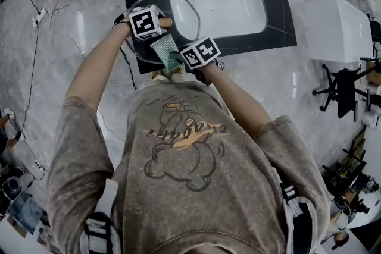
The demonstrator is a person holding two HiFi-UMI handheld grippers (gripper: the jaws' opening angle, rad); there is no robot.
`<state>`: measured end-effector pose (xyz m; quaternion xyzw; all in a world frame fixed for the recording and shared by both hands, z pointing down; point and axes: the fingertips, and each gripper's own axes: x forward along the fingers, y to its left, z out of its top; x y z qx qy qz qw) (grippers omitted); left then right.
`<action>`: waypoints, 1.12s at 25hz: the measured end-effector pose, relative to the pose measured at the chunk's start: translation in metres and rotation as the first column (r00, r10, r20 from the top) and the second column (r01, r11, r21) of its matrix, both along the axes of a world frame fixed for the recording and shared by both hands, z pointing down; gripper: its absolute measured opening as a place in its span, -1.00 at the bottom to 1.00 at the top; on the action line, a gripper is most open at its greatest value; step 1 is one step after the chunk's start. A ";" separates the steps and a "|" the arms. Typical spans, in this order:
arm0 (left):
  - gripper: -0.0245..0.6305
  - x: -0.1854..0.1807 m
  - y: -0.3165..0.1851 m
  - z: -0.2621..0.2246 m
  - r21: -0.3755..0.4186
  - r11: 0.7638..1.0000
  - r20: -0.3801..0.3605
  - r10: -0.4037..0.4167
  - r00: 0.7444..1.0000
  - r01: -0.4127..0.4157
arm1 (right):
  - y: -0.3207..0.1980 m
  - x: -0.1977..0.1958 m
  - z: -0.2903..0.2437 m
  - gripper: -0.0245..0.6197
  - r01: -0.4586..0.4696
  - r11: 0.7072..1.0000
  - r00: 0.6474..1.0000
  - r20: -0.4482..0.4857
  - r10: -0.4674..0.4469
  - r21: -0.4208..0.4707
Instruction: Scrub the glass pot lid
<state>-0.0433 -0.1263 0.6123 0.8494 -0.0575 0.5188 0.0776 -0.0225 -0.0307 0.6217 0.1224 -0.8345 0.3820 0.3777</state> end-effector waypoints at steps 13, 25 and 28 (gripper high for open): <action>-0.37 0.000 0.000 -0.002 0.004 1.000 -0.005 -0.012 1.000 0.012 | 0.012 -0.071 -0.005 -0.66 0.011 0.999 0.998 0.058 -0.008 -0.042; -0.37 0.004 0.000 0.000 0.016 1.000 -0.030 -0.014 0.999 0.014 | 0.013 -0.098 -0.004 -0.66 0.058 0.996 0.994 0.097 -0.052 -0.066; -0.36 0.001 0.000 0.001 0.020 0.999 -0.031 -0.037 0.999 0.038 | 0.015 -0.096 -0.005 -0.66 0.082 0.993 0.993 0.096 -0.074 -0.081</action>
